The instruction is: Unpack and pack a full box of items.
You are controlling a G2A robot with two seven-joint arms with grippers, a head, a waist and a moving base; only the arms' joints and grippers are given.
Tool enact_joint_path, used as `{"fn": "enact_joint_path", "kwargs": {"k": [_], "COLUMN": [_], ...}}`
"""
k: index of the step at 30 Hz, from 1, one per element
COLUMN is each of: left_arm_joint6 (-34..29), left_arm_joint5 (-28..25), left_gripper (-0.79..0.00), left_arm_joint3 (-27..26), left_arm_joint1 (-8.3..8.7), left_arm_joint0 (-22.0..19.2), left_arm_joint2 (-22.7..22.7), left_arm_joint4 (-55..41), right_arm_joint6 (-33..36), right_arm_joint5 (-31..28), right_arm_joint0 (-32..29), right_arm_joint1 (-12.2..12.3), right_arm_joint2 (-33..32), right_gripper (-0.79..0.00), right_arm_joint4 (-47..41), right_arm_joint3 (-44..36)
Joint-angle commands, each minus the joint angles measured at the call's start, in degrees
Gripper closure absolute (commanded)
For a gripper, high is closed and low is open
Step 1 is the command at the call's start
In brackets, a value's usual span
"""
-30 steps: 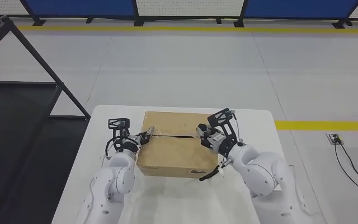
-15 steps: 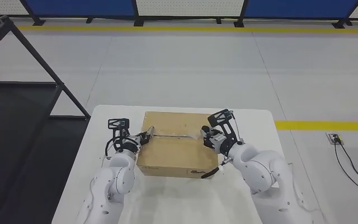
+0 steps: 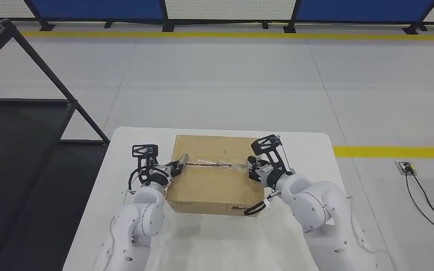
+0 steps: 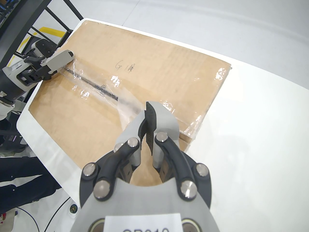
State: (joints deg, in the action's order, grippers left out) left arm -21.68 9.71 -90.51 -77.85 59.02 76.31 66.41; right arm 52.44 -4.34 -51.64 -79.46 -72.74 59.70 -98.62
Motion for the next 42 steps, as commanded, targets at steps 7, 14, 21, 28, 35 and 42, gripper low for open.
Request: {"fn": "enact_joint_path", "kwargs": {"k": [7, 14, 21, 28, 35, 42], "left_arm_joint6": [-0.03, -0.15, -0.35, -0.34, -0.36, -0.36], "left_arm_joint5": [0.00, 0.05, -0.15, -0.32, -0.46, -0.56], "left_gripper": [-0.785, -0.785, -0.785, -0.785, -0.785, -0.785], "left_arm_joint3": [-0.18, -0.53, -0.75, -0.74, -0.64, -0.53], "left_arm_joint1": [-0.07, -0.10, -0.11, -0.12, -0.15, -0.19], "left_arm_joint0": [0.16, 0.41, 0.55, 0.62, 0.55, 0.48], "left_arm_joint2": [-0.03, 0.07, 0.22, 0.49, 0.61, 0.71], "left_arm_joint4": [0.03, 0.23, 0.37, 0.20, 0.21, 0.04], "right_arm_joint6": [-0.08, -1.60, -1.95, -1.41, -0.86, -0.94], "right_arm_joint5": [0.92, 1.65, 3.98, 5.49, 6.95, 8.54], "right_arm_joint0": [-0.42, -0.60, -0.51, -0.47, -0.90, -0.85], "right_arm_joint1": [0.26, 0.46, 0.61, 0.78, 1.04, 1.11], "right_arm_joint2": [0.07, 0.05, 0.21, -0.08, -0.68, -0.48], "right_gripper": [-0.489, -0.416, -0.391, -0.440, -0.440, -0.422], "right_arm_joint4": [0.17, 0.71, 2.76, 3.65, 5.25, 6.59], "right_arm_joint3": [-0.67, -1.00, -1.10, -1.08, -1.80, -1.66]}}
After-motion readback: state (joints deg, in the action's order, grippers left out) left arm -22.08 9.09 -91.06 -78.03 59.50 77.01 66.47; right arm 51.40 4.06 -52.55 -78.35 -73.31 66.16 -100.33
